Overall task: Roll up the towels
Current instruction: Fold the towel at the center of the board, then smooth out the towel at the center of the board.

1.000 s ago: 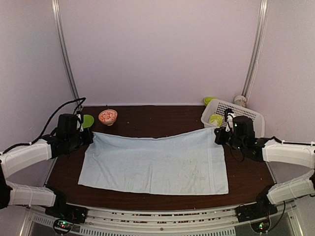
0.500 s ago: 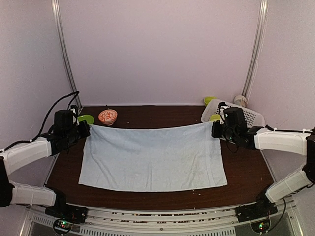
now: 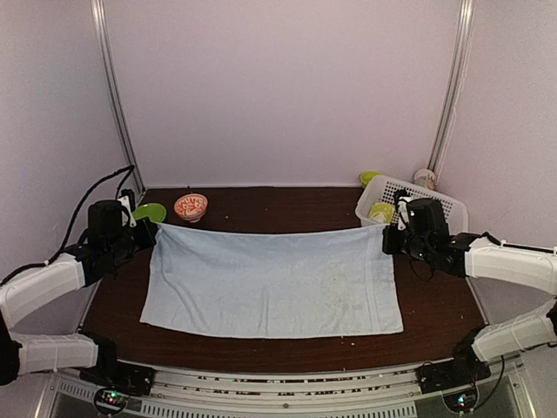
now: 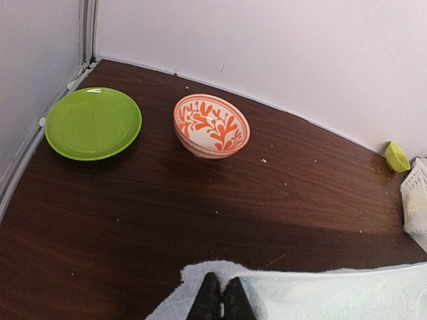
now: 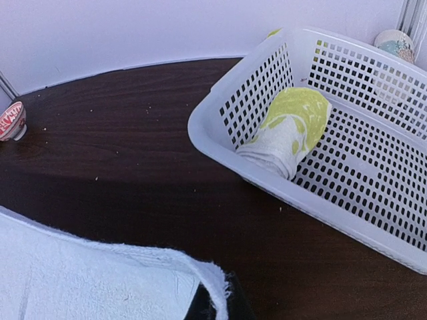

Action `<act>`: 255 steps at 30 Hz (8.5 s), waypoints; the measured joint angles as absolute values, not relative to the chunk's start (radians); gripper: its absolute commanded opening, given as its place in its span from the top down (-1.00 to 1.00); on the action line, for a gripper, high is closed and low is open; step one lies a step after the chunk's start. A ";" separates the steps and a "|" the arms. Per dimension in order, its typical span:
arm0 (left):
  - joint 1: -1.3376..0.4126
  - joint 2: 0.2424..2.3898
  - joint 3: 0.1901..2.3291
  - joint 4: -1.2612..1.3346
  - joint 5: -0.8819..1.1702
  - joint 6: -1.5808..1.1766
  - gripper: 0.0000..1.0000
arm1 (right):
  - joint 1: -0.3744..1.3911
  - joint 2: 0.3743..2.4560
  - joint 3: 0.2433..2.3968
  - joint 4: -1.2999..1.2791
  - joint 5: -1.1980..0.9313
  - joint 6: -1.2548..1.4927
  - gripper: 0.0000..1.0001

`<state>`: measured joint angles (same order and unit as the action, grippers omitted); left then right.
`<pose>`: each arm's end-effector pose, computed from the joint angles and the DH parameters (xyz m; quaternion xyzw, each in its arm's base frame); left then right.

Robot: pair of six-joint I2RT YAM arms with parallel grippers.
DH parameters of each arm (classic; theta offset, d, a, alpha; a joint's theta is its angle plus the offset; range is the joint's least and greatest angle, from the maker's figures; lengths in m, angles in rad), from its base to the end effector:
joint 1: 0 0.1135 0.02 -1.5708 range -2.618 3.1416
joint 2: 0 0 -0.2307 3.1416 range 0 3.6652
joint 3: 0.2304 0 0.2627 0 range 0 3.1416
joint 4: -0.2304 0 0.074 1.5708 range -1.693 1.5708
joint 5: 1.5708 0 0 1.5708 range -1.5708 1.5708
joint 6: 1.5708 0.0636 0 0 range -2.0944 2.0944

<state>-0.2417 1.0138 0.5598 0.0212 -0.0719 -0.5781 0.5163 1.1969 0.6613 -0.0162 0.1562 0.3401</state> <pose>0.2720 -0.0623 0.1934 -0.1600 0.8268 -0.1868 0.5059 0.2682 0.1409 0.1776 -0.0387 0.8703 0.1399 0.4706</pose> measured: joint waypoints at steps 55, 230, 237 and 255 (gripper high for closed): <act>-0.242 0.415 0.485 -0.713 0.034 -0.893 -0.88 | 0.746 0.627 0.517 -0.601 -0.134 0.659 -0.85; -0.420 1.504 0.758 -0.415 -0.003 -0.734 0.88 | 0.862 1.581 0.804 -0.465 0.005 0.676 0.51; -0.385 1.499 0.759 -0.412 -0.010 -0.731 1.00 | 0.859 1.571 0.789 -0.453 0.005 0.677 0.54; -0.286 1.428 0.743 -0.453 -0.022 -0.692 -0.18 | 0.853 1.585 0.815 -0.450 -0.004 0.684 0.23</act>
